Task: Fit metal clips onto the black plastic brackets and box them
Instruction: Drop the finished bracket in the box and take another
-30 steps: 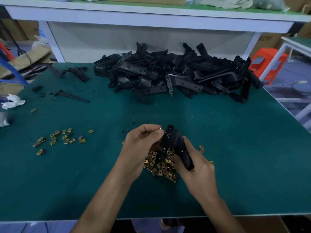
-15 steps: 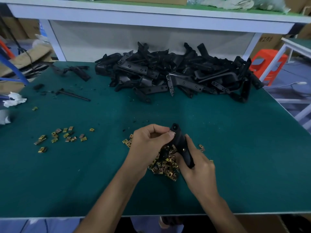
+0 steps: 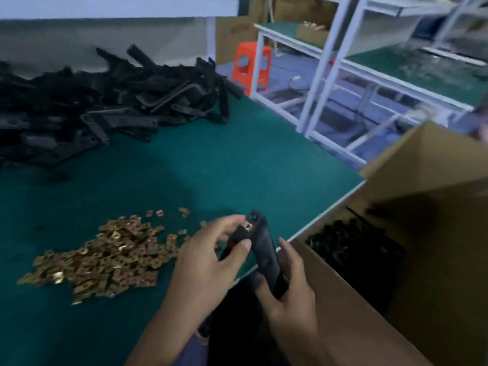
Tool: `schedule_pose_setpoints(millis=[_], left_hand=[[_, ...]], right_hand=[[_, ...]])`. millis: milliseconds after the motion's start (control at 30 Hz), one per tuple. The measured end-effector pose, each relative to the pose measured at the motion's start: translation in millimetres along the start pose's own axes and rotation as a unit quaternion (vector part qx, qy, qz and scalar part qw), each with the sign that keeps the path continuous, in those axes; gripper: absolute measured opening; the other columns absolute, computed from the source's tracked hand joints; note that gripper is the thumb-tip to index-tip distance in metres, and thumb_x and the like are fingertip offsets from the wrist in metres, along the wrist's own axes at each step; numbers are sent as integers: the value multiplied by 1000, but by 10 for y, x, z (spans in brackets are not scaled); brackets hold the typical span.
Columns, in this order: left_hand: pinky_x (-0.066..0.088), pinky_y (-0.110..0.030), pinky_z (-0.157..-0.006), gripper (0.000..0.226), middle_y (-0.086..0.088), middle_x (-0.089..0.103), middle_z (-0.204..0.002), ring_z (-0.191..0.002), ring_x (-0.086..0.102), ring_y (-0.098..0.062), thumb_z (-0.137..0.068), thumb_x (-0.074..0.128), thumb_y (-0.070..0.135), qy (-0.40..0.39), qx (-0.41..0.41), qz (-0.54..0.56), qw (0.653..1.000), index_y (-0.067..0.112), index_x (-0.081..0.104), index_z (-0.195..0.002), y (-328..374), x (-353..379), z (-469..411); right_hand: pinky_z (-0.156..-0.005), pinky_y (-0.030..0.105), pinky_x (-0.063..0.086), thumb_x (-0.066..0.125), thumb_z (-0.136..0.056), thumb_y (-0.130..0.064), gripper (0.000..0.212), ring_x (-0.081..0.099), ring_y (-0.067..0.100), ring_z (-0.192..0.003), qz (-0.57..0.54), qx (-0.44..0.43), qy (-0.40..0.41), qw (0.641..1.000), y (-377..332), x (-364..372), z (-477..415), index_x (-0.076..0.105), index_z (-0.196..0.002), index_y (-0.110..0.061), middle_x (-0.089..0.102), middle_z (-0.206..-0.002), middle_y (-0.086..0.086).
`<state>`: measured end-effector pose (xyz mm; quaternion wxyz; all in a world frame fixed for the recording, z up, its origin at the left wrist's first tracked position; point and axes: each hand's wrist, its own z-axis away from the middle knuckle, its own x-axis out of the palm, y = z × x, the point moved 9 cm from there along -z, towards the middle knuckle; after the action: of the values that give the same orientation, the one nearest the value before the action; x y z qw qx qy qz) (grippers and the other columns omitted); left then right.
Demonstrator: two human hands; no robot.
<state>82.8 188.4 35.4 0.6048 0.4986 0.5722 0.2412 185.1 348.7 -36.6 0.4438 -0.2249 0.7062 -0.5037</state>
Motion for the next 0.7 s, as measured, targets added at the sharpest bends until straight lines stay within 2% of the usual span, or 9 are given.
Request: schedule_pose_setpoints(millis=[133,233,300,367,400,433,533,633,700], left_hand=[[47,-15,-90,50,39,58,-120,-113,55,13,-83,54,59,-141,47,-4,989,59,45,-132,227,804,163],[43,-8,-85,33,40,59,-120,-114,55,13,-90,57,54,-189,43,10,981,59,56,-123,239,1063,238],[43,-5,-84,28,38,63,-115,-110,59,9,-91,63,41,-190,43,13,981,53,63,-116,226,1091,263],[46,-9,-85,27,36,66,-111,-107,62,6,-91,66,33,-185,35,12,982,47,67,-114,191,1048,274],[47,-12,-86,28,35,67,-110,-106,63,6,-91,67,30,-180,29,10,983,45,68,-114,163,1004,278],[49,-14,-86,28,35,67,-109,-104,64,6,-91,68,27,-173,24,7,985,45,68,-113,130,948,281],[49,-14,-86,28,31,69,-106,-102,64,6,-93,68,20,-150,-8,6,989,44,69,-108,-12,755,304],[46,-8,-82,23,37,65,-110,-104,60,14,-96,63,33,-157,-66,-2,985,52,68,-108,-167,570,311],[44,-11,-82,23,42,59,-114,-106,54,19,-97,58,45,-168,-113,-9,979,62,61,-112,-282,412,293]], right_hand=[[-74,20,55,74,-83,-39,61,64,-11,-102,-23,86,117,989,524,-823,296,44,-132,-59,60,-119,-38],[-74,41,58,75,-88,-34,59,68,2,-93,-49,149,205,966,913,-1475,241,41,-130,-60,65,-108,-27],[-91,47,56,75,-89,-37,86,64,6,-111,-58,195,194,960,1143,-1789,69,18,-150,-55,61,-129,-20],[-114,48,39,74,-92,-33,107,36,20,-145,0,228,177,957,1302,-2030,-115,-10,-160,-36,30,-163,-2],[-118,47,32,72,-93,-32,109,24,23,-151,41,237,173,955,1352,-2112,-192,-13,-160,-27,16,-168,0],[-117,44,33,71,-95,-31,105,25,24,-150,72,244,168,952,1372,-2137,-247,-10,-162,-23,13,-169,1],[-103,39,44,65,-98,-32,85,45,17,-130,94,222,129,962,1228,-1822,-352,11,-162,-24,33,-161,4],[-104,38,48,63,-99,-29,60,52,12,-126,99,113,65,986,828,-1208,-483,38,-153,-27,54,-143,-3],[-98,32,49,63,-99,-28,46,58,5,-116,88,24,24,996,418,-742,-573,51,-143,-32,62,-128,-12]])
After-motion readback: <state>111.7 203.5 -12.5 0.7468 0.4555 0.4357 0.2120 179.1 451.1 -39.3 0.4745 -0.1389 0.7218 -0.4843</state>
